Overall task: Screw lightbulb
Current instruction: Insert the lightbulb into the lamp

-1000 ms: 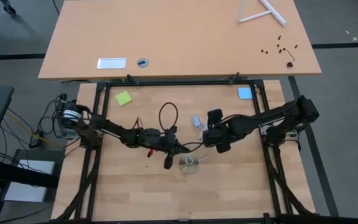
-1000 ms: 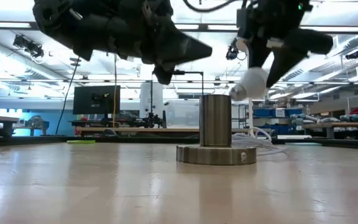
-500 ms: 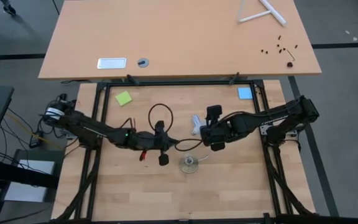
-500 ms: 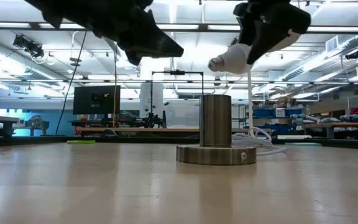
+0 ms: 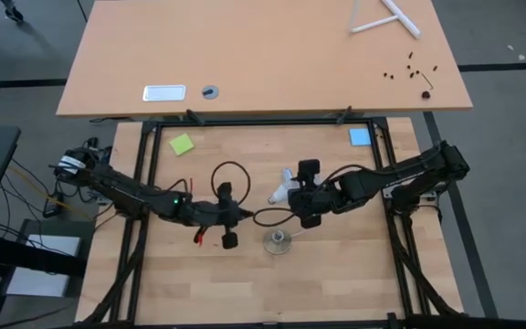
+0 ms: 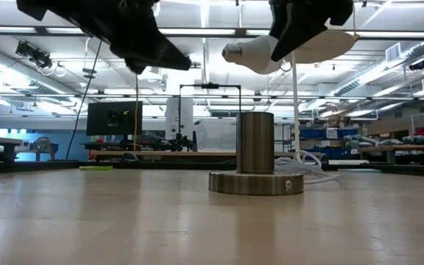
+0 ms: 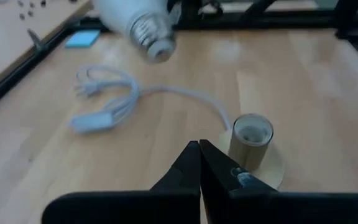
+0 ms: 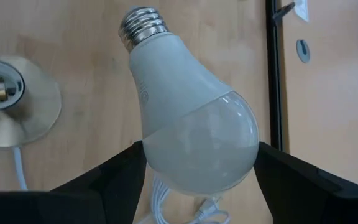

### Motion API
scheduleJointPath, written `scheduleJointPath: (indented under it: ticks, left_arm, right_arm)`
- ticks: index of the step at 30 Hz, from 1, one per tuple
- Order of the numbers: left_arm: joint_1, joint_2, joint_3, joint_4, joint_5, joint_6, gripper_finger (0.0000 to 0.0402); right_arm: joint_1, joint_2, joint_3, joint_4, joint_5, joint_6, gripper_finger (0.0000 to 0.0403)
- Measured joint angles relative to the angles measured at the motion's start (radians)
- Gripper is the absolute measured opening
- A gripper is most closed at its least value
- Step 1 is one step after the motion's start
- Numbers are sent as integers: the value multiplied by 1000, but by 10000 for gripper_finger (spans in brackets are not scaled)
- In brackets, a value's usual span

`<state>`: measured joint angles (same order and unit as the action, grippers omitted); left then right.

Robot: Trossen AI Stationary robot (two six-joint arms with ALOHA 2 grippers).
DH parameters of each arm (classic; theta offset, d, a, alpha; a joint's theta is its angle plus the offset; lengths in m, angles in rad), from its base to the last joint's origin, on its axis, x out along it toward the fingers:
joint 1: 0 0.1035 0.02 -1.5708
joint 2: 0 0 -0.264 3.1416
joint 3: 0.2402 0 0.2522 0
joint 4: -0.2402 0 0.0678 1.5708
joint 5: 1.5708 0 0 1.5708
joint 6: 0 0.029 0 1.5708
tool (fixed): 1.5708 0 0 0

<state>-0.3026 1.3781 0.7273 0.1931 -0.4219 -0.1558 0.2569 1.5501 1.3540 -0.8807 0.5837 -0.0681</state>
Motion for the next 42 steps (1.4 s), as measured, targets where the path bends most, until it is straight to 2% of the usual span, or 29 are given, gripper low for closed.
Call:
scheduleJointPath:
  ticks: [6,10,16,28,37,42]
  left_arm:
    - [-4,1,0,82,7,42,3]
    - [-4,1,0,115,7,67,21]
    - [-4,1,0,165,-4,128,69]
    - [-5,2,1,319,-133,338,186]
    - [-25,40,1,322,-137,356,235]
    - [-27,99,1,399,-195,355,252]
  right_arm:
    - [-1,0,0,21,0,13,291]
    - [-1,1,0,28,0,16,291]
    - [-1,1,0,47,-3,17,290]
    - [-1,1,0,80,-8,0,289]
    - [-1,1,-1,95,-8,0,290]
    - [-1,1,-2,114,-8,21,291]
